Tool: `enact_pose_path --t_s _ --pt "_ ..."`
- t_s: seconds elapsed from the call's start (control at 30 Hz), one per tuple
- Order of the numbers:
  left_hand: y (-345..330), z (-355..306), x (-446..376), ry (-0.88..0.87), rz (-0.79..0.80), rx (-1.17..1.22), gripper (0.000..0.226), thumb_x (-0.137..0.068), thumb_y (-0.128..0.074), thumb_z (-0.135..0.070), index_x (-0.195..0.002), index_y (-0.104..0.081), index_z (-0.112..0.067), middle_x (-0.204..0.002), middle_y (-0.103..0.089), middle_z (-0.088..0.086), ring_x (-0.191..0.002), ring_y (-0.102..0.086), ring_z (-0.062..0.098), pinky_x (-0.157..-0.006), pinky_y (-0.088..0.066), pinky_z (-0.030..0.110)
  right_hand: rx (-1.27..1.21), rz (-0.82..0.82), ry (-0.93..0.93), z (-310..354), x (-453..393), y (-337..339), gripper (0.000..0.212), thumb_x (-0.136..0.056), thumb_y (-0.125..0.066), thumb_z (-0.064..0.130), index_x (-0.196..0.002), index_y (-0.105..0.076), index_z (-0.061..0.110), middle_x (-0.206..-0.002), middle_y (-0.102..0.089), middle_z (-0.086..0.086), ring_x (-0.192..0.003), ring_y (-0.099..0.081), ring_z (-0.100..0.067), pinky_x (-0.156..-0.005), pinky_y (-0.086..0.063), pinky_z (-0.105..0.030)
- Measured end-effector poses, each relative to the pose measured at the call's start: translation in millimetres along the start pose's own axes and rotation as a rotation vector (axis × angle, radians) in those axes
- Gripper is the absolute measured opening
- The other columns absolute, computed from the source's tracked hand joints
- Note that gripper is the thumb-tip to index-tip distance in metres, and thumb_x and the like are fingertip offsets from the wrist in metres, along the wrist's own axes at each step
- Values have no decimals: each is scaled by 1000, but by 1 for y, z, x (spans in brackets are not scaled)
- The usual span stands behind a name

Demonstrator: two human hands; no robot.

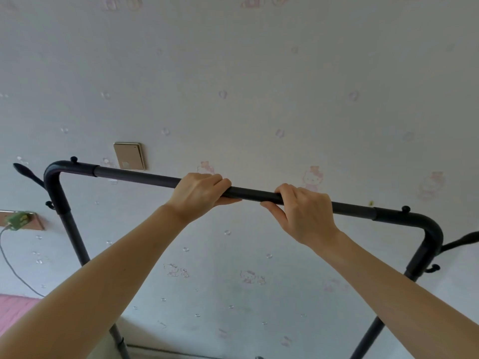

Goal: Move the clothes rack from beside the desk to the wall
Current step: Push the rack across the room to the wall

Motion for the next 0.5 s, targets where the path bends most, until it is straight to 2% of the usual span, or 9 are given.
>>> enact_pose_path --t_s 0.17,0.33,0.5 --pt "-10 4 -6 -7 -15 21 45 -93 -60 -45 -66 -59 -9 -50 -43 1 -39 -39 16 -33 -33 26 -1 -18 -11 -7 -2 -5 46 -92 -49 55 -77 -60 13 -48 -50 5 -36 -43 -16 -34 -31 -22" --pt "-17 6 -7 -16 -18 12 44 -93 -60 -44 -66 -59 -9 -49 -42 1 -39 -38 16 -35 -29 24 -6 -37 -20 -9 -1 -12 47 -92 -48 55 -77 -60 13 -47 -49 5 -37 -43 -16 -33 -32 -23" --pt "-25 11 -1 0 -16 36 44 -93 -60 -44 -68 -61 -8 -50 -44 0 -39 -39 16 -33 -36 27 -19 -18 -27 -7 -4 -19 47 -92 -50 56 -76 -61 13 -47 -50 5 -37 -43 -16 -34 -30 -21"
Point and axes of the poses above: each hand's wrist, its own x-axis away from the middle knuckle, its own y-axis out of the back of the hand, z = x × y, the point moved 3 cm from there along -x, towards the middle knuckle
